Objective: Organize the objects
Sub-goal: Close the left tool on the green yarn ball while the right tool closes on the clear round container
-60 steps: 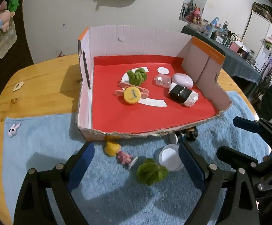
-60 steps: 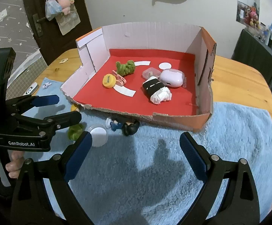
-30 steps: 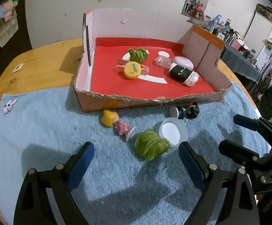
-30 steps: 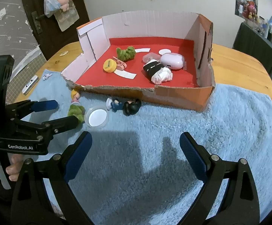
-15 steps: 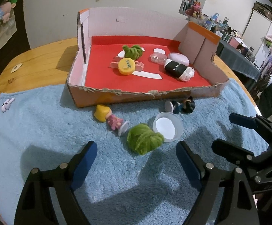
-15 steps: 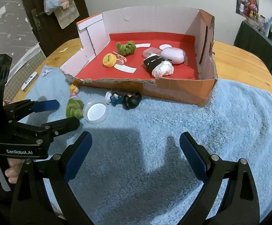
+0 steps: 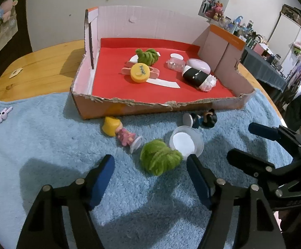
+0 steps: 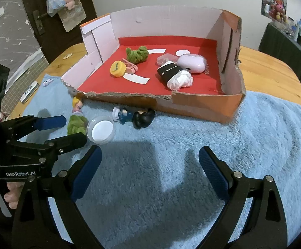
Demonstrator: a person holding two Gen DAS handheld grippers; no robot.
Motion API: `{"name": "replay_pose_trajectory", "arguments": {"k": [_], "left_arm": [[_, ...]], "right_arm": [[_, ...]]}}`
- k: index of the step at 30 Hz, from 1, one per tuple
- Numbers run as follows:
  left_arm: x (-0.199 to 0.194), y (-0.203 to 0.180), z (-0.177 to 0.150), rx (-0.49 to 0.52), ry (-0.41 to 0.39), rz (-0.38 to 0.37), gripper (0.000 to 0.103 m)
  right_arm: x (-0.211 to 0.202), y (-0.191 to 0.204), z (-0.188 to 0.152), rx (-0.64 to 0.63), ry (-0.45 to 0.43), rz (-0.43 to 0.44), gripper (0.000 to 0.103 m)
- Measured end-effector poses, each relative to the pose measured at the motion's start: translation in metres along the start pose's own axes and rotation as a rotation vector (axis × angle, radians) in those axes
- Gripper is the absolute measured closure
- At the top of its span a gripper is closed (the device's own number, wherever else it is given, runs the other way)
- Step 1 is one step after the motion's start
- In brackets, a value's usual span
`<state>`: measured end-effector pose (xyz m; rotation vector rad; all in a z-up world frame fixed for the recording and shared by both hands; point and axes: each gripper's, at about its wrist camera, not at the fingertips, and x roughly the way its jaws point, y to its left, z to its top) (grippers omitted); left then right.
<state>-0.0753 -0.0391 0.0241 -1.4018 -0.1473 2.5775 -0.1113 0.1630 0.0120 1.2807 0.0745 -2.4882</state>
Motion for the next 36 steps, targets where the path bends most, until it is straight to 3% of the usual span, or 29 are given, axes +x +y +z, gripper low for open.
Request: {"name": "replay_pose_trajectory", "arguments": {"k": [6,16,18,22,26,32,34,36], "left_arm": [[-0.002,0.006,0.000,-0.014,-0.004,-0.009,0.043],[-0.011,0.020,-0.002,-0.027,-0.020,-0.025,0.044],[-0.013,0.022,-0.002,-0.025,-0.028,-0.022,0.044],[-0.013,0.023,0.000,-0.024,-0.031,-0.029,0.045],[-0.006,0.016,0.002,-0.001,-0.022,-0.044,0.051],[-0.002,0.013,0.001,0.006,-0.013,-0.054,0.053],[-0.003,0.011,0.001,0.009,-0.014,-0.070,0.059],[-0.003,0.008,0.000,0.012,-0.017,-0.078,0.062]], "right_arm": [[0.007,0.008,0.001,-0.034,0.014,-0.002,0.008],[0.022,0.038,0.004,-0.129,0.029,0.029,0.011],[0.026,0.043,0.004,-0.146,0.033,0.032,0.017],[0.033,0.047,0.006,-0.165,0.026,0.017,0.019],[0.034,0.047,0.008,-0.172,0.008,0.003,0.030],[0.037,0.053,0.007,-0.212,-0.008,-0.020,0.031],[0.038,0.054,0.008,-0.213,-0.014,-0.020,0.038],[0.037,0.053,0.008,-0.210,-0.020,-0.010,0.051]]}}
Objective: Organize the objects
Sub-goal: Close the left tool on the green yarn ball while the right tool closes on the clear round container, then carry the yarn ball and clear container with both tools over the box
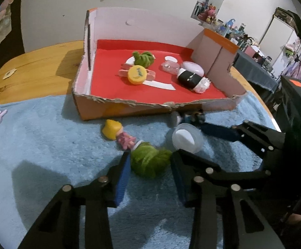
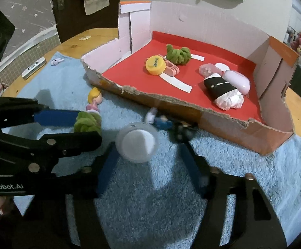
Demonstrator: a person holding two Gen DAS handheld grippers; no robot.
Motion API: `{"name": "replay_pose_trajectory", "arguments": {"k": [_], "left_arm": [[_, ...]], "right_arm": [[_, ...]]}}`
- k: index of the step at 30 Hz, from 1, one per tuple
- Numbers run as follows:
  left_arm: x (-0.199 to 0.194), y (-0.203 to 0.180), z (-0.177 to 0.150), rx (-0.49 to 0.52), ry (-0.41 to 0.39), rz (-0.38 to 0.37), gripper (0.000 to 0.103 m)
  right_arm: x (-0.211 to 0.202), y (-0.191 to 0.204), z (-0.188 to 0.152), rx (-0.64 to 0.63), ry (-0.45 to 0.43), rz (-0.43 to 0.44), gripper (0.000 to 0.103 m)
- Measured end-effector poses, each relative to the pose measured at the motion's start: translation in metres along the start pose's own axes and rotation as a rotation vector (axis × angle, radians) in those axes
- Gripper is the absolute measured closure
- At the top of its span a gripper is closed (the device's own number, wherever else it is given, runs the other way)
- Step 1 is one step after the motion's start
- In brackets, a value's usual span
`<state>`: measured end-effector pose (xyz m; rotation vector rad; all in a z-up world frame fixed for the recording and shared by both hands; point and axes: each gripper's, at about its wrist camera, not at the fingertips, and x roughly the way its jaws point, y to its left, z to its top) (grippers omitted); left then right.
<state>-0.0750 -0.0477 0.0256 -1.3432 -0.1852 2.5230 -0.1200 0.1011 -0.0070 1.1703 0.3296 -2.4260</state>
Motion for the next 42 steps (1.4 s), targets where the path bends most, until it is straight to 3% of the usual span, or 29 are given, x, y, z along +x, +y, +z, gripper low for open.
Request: {"name": "replay_pose_trajectory", "arguments": {"k": [4,42], "left_arm": [[0.002,-0.004,-0.002,0.006,0.003,-0.004,0.064],[-0.021,-0.006,-0.019,-0.013,-0.010,0.000,0.067]], "right_arm": [[-0.002,0.006,-0.002,-0.028,-0.004,0.007,0.065],[-0.050,-0.016,-0.035,0.142,-0.029,0.076,0.065]]}}
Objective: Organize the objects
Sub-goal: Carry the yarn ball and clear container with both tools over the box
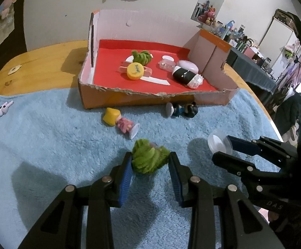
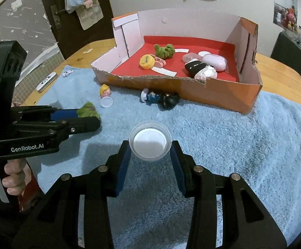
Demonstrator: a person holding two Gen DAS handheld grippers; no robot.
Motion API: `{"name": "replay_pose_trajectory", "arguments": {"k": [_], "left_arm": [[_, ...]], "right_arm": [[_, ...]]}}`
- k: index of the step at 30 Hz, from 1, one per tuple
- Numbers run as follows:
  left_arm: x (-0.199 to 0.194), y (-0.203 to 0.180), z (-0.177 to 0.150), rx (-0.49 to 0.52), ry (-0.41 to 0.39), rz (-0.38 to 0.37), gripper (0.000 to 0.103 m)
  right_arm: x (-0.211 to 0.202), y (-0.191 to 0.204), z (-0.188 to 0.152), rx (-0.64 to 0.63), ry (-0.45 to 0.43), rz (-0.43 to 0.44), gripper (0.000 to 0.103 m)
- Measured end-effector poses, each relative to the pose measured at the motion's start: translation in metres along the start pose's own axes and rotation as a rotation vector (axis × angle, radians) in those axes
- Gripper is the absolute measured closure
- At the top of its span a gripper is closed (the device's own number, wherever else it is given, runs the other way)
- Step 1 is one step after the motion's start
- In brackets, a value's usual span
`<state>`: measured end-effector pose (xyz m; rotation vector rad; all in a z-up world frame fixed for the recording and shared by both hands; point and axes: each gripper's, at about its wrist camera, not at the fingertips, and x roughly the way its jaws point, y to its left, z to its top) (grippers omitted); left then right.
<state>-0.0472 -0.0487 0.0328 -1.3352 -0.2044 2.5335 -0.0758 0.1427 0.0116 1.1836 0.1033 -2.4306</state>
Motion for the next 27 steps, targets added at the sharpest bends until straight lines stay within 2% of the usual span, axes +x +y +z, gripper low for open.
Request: {"name": "replay_pose_trajectory", "arguments": {"k": [12,27], "left_arm": [[-0.005,0.001,0.004,0.001,-0.012,-0.003,0.067],[-0.014,-0.005,0.027,0.025,-0.050,-0.002,0.067]], "right_arm": [[-0.002,0.001,0.005,-0.002,-0.012,0.003,0.065],[-0.011,-0.002,0.022,-0.002,-0.049,0.013,0.065]]}}
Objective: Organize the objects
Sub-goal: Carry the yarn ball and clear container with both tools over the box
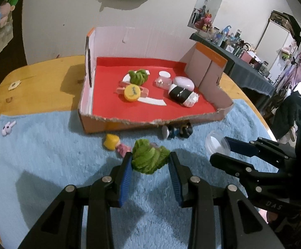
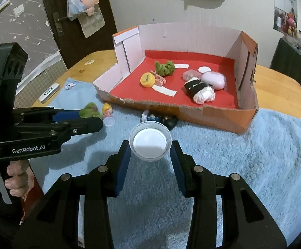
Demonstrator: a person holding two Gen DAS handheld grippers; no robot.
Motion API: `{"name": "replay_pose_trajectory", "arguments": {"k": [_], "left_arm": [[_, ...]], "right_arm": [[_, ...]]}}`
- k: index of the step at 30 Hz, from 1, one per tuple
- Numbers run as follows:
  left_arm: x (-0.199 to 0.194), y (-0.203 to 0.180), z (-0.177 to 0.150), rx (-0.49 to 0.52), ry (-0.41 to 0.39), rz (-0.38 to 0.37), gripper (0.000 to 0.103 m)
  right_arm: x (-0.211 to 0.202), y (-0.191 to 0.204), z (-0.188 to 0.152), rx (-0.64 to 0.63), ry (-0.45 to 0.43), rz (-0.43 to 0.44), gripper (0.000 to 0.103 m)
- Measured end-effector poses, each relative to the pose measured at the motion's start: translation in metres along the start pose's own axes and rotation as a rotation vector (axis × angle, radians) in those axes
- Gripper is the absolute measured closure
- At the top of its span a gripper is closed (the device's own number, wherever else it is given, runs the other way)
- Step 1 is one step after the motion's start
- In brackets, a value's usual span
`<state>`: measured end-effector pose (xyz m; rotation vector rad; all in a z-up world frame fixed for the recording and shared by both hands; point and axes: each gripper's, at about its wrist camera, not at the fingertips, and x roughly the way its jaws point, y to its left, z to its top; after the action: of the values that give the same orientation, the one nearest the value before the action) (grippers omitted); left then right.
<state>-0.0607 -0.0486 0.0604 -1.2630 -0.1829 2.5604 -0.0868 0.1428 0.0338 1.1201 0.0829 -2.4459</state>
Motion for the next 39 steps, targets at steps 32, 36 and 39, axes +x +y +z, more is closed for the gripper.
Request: {"name": "replay_pose_trajectory", "arguments": {"k": [32,36,39], "left_arm": [[0.020,0.000,0.071,0.052,-0.037,0.024,0.067],[0.030,0.003,0.077,0.047,-0.020,0.020,0.067],[0.035,0.004,0.078,0.049,-0.008,0.022,0.067]], "right_arm": [[0.010,-0.023,0.062,-0.002,-0.029,-0.002,0.065],[0.020,-0.028,0.066,0.004,-0.008,-0.002,0.065],[0.027,-0.030,0.069,0.007,0.011,-0.001,0.065]]}}
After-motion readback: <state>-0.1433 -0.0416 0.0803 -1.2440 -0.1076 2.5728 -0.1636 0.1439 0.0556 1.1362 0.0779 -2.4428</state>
